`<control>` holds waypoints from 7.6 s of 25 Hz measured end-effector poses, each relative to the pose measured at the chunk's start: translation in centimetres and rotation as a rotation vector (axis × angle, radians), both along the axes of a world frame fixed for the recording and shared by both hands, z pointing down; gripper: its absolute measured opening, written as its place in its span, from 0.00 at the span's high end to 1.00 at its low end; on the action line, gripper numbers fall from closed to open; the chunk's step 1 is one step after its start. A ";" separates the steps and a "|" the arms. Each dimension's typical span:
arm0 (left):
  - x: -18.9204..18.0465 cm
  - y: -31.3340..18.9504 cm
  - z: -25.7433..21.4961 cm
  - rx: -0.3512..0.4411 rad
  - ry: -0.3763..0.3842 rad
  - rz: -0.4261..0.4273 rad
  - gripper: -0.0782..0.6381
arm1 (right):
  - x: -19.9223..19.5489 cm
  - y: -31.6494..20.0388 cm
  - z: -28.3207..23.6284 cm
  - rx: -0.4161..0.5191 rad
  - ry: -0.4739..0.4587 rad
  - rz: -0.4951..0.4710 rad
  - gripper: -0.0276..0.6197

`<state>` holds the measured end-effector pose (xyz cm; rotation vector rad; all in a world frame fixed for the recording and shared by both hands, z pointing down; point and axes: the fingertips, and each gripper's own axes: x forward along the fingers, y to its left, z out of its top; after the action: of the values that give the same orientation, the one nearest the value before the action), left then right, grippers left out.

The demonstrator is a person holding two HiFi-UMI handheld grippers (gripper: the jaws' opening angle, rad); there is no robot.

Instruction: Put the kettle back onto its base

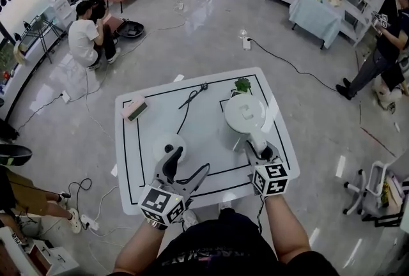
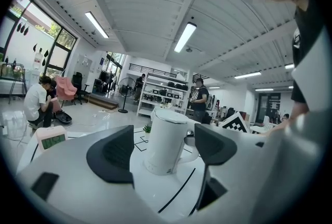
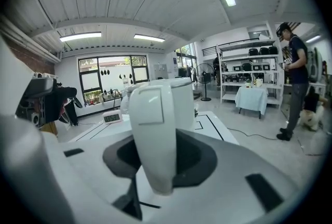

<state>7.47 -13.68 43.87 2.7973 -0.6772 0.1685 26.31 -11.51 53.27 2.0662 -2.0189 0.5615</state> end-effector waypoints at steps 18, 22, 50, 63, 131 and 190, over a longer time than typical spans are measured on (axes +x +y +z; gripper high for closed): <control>-2.6 -2.9 -1.3 0.025 0.032 -0.093 0.43 | 0.0 -3.7 -2.5 0.026 0.043 -0.061 0.78; -5.1 -3.5 -1.3 0.024 0.031 -0.150 0.44 | -2.4 -5.6 -3.7 0.052 0.050 -0.120 0.78; -21.6 -1.2 -0.5 0.020 0.028 -0.363 0.46 | -23.2 -10.9 -6.4 0.135 -0.005 -0.422 0.79; -24.3 -0.1 0.7 -0.014 0.029 -0.369 0.46 | -25.6 -11.4 -5.1 0.137 0.010 -0.411 0.79; -21.5 0.6 2.0 -0.032 0.002 -0.242 0.47 | -25.8 -6.2 -2.4 0.273 0.004 -0.412 0.77; 1.1 17.2 0.7 -0.002 0.017 -0.487 0.88 | -8.1 12.1 -8.6 0.261 -0.113 -0.789 0.95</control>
<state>8.58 3.48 44.56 2.5333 -1.3188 0.0494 18.17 0.62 44.68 1.1626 -2.8257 0.2674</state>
